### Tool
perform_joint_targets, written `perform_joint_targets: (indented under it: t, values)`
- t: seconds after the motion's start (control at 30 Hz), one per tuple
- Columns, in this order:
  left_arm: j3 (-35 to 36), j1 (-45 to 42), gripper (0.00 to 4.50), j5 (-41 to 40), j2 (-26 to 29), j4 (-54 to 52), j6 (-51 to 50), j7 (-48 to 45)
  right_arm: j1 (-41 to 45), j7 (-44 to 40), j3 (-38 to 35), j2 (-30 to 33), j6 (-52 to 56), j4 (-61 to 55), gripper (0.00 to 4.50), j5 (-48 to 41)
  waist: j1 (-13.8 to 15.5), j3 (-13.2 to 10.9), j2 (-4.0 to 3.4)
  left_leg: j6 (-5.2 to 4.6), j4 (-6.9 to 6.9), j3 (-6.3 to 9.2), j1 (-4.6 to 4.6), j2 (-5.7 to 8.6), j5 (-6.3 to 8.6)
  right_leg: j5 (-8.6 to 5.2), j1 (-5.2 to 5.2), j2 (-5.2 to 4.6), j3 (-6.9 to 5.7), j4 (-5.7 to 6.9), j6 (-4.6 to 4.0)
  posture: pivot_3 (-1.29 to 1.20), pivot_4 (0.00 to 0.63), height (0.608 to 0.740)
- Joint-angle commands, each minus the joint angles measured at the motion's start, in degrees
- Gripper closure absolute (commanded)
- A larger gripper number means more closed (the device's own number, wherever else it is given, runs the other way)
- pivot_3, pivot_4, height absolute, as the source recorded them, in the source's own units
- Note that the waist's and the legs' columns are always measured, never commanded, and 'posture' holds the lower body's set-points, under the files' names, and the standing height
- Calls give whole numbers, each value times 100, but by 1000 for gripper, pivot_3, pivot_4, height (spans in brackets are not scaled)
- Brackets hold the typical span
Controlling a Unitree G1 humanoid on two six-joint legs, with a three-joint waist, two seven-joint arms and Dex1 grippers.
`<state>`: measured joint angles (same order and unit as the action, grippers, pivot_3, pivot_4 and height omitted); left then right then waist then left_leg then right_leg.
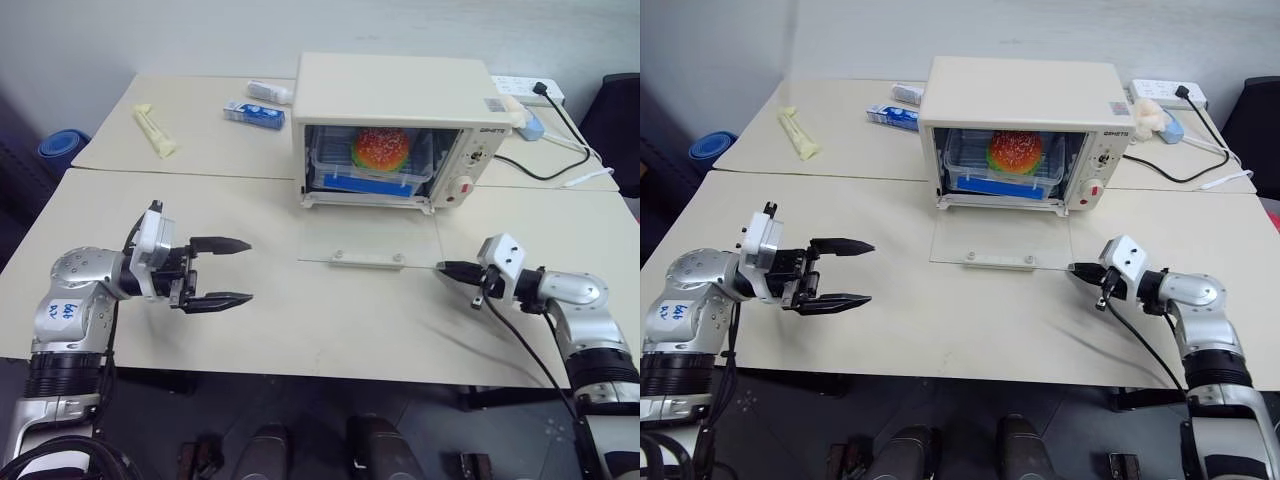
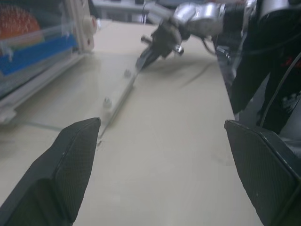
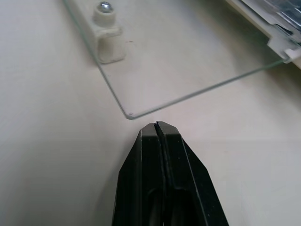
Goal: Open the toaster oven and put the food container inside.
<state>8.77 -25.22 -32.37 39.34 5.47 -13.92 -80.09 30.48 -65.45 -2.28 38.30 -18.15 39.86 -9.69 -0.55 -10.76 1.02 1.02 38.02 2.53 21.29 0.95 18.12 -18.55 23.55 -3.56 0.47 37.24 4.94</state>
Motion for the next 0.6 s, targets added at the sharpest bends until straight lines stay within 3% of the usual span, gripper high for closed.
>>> perform_joint_targets:
  t: [0.03, 0.17, 0.27, 0.43, 0.6]
  values:
    - [79, -98, 55, -291, -221, -403, -152, 351, 78, -2, -330, -286, -400, 84, 4500, -406, -22, 0, 0, 0, 0, 1, -1, 0, 0, 0, -1, 0, -1, 1, 0, 0, 150, 740]
    - [540, -242, 55, -990, -633, -644, -948, 1395, -96, -41, -622, -472, -608, -208, 4500, -801, -62, 0, 0, 2, 6, 3, 0, -2, -1, 0, 0, 0, -1, 14, 0, 0, 150, 740]
    - [740, -171, 55, -1191, -773, -807, -1207, 1909, -50, 418, -981, -775, -286, -687, 4500, -1299, -93, 0, 0, 2, 6, 5, 0, -2, -1, 0, -1, 0, -2, 23, 1, 0, 150, 740]
    - [864, -176, 55, -855, -996, -690, -900, 2654, 423, 1185, -1422, -1242, 414, -1429, 4500, -2014, -122, -1, -1, 14, 5, 2, -4, -7, -4, 0, 6, 5, 1, 20, 0, 0, 150, 740]
    - [656, -159, 55, -329, -832, -497, -513, 2719, 616, 1326, -1490, -1152, 1192, -1946, 4500, -2360, -78, -1, -1, 15, 2, 6, -2, -6, -4, 0, 6, 4, -2, 18, 0, 0, 150, 740]
